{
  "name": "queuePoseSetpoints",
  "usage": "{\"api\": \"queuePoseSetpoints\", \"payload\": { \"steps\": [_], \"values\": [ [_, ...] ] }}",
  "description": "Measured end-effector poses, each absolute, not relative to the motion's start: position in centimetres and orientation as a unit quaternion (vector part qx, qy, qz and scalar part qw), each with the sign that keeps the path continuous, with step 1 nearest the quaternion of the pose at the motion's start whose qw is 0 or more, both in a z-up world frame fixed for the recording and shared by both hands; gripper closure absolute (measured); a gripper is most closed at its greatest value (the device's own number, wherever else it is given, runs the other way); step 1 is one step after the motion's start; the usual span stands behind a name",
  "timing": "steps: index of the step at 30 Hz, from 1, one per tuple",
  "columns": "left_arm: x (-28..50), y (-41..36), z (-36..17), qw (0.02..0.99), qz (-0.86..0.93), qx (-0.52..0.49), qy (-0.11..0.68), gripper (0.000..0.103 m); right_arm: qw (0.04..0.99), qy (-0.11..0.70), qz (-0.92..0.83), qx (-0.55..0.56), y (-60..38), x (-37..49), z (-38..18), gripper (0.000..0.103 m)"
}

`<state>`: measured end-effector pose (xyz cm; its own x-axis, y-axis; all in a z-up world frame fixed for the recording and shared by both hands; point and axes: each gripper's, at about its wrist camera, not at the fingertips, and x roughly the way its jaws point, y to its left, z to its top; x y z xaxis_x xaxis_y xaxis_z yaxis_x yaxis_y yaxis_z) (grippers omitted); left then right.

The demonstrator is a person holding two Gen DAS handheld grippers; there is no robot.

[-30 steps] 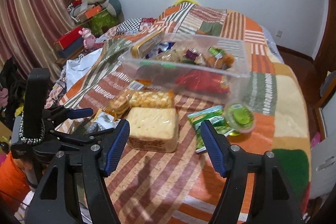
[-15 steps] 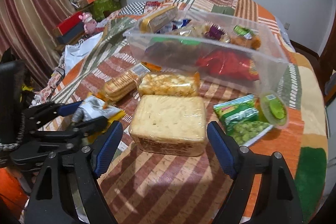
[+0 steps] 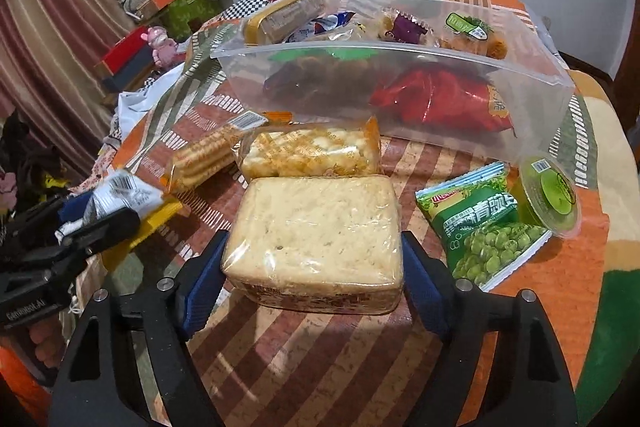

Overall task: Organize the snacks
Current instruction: 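Grasp the yellow-and-white chip bag with the left tool while the right tool grasps the square bread loaf, then carry both items over the clear box and open both tools to drop them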

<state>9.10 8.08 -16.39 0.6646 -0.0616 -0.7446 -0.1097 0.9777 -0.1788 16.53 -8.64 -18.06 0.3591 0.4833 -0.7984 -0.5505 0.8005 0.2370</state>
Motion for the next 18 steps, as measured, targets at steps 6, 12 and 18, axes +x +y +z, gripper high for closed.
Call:
{"api": "queuePoseSetpoints", "payload": {
  "steps": [6, 12, 18],
  "values": [
    [9.1, 7.9, -14.7, 0.915, 0.007, -0.102, 0.39, 0.044, 0.831, 0.458, 0.315, -0.031, -9.7, 16.0, -16.9, 0.024],
    [9.4, 7.2, -12.7, 0.926, 0.0, -0.093, 0.366, 0.044, 0.846, 0.431, 0.313, -0.023, -10.6, 15.7, -14.8, 0.024],
    [10.6, 6.8, -11.0, 0.933, -0.009, -0.088, 0.348, 0.044, 0.866, 0.4, 0.302, -0.008, -11.7, 16.3, -12.2, 0.024]
  ]
}}
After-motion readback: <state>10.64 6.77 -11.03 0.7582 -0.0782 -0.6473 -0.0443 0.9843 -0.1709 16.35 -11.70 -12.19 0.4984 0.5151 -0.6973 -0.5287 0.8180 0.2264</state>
